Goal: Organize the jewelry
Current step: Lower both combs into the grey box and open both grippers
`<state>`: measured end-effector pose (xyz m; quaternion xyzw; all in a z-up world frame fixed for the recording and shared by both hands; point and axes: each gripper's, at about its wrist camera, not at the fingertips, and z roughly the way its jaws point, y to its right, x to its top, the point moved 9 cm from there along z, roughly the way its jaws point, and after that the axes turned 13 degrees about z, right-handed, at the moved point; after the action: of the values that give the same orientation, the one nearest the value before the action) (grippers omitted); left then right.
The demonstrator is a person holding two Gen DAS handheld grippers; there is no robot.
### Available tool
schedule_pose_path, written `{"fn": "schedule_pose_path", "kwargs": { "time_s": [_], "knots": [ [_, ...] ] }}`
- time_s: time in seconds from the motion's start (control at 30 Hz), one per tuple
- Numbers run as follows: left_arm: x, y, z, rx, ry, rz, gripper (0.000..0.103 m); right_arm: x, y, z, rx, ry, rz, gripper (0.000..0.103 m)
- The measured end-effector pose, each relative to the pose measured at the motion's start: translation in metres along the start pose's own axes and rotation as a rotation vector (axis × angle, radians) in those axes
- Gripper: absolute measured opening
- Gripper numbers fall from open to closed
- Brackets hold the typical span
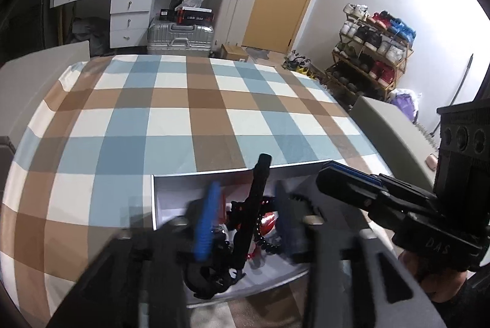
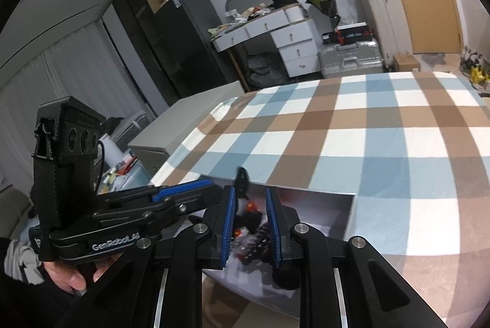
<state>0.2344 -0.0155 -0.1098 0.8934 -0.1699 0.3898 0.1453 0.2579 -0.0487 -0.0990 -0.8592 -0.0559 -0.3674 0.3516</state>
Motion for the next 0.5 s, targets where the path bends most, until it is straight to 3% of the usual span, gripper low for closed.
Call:
{"fn": "schedule_pose_path", "kwargs": {
  "time_s": [0.07, 0.17, 0.33, 0.5],
  "knots": [
    [0.001, -0.001, -0.006, 0.011, 0.014, -0.006, 0.045, 0.002, 0.0, -0.006, -0.002, 0.022, 0.004, 0.024],
    [0.003, -0.005, -0.012, 0.036, 0.021, -0.012, 0.046, 0.007, -0.001, -0.018, -0.012, 0.068, 0.003, 0.042],
    [0.006, -0.008, -0.026, 0.103, 0.052, -0.006, 0.055, 0.013, -0.008, -0.036, -0.021, 0.122, -0.018, 0.049],
    [0.019, -0.01, -0.05, 0.22, 0.165, 0.025, 0.066, 0.019, -0.019, -0.06, -0.019, 0.202, -0.044, 0.075]
  ]
}}
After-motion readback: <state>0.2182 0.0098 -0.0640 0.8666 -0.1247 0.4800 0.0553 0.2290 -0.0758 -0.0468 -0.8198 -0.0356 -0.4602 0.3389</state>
